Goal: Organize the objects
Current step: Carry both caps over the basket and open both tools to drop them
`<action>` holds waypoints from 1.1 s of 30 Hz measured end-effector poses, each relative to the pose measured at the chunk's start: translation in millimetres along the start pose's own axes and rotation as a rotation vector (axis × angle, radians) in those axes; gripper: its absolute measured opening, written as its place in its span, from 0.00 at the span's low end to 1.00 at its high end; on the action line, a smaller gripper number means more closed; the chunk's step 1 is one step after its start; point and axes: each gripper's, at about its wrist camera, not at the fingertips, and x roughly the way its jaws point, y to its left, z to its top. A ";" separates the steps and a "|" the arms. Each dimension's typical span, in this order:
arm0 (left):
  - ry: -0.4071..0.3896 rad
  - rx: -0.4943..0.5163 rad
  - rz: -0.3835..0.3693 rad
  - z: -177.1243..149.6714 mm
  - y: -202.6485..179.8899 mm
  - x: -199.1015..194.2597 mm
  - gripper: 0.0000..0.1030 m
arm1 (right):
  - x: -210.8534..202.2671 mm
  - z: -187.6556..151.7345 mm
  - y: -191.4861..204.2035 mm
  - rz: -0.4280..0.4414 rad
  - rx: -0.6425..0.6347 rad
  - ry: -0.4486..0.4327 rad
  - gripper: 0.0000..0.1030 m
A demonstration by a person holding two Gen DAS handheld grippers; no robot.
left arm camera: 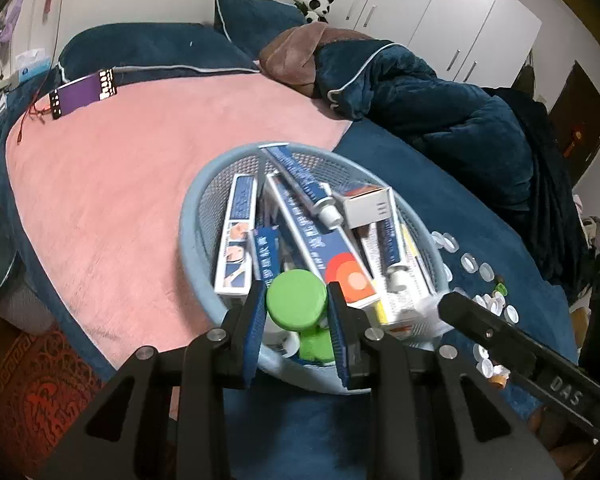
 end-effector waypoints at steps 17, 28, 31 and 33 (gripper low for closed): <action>-0.030 -0.003 0.132 -4.3 10.1 -16.5 0.99 | -24.1 2.4 -37.3 -0.167 0.100 -0.028 0.98; -0.029 0.049 0.154 -7.8 -5.1 -20.0 0.99 | -34.4 -2.8 -43.2 -0.251 0.065 -0.016 1.00; -0.029 0.052 0.153 -8.4 -6.8 -20.6 0.99 | -37.3 -4.2 -46.3 -0.262 0.066 -0.015 1.00; -0.029 0.056 0.154 -8.0 -8.8 -20.5 0.99 | -40.0 -4.1 -48.7 -0.269 0.069 -0.018 1.00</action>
